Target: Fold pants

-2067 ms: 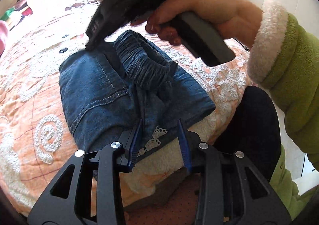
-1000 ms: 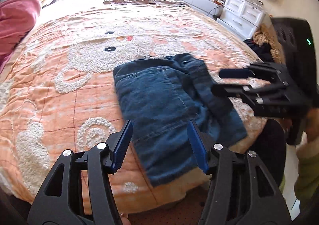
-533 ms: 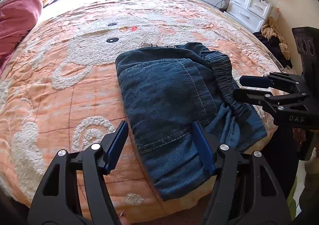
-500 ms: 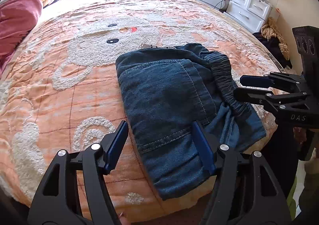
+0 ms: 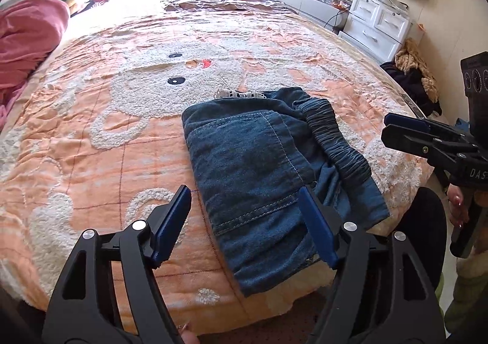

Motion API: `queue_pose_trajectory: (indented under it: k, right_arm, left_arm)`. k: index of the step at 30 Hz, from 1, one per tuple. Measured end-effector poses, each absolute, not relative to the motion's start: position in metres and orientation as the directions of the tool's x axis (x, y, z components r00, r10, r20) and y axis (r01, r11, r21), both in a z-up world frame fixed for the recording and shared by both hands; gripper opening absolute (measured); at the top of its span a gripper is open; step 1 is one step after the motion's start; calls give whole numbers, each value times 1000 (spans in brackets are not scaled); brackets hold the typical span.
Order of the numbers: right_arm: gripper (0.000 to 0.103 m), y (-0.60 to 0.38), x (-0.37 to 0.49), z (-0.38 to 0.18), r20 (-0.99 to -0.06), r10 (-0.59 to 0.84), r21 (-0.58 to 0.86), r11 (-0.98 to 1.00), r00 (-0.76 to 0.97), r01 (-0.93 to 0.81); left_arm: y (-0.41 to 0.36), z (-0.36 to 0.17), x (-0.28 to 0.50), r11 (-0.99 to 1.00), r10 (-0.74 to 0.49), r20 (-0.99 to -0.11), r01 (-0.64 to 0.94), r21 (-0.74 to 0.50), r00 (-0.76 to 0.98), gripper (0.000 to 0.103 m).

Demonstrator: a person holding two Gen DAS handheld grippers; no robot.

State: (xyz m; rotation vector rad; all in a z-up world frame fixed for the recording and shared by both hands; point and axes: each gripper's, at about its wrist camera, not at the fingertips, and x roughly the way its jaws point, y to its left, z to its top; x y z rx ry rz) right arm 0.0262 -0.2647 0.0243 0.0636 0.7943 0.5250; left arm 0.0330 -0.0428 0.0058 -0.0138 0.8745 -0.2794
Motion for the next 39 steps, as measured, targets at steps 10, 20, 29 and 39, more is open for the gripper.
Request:
queue_pose_trajectory:
  k: [10, 20, 29, 39]
  right_arm:
    - [83, -272, 23, 9, -671, 436, 264, 896, 600, -356]
    - [83, -271, 59, -20, -684, 510, 428, 860, 521, -279]
    - [61, -267, 69, -47, -662, 582, 515, 811, 472, -278]
    - [16, -253, 56, -20, -596, 578, 432, 816, 558, -384]
  left_arm:
    - [-29, 0, 41, 969, -242, -767, 182, -164, 594, 93]
    - [-30, -31, 66, 970, -241, -803, 142, -195, 544, 93]
    - [-32, -36, 67, 954, -299, -790, 151, -259, 535, 86]
    - [-45, -13, 66, 937, -350, -739, 217, -275, 576, 26]
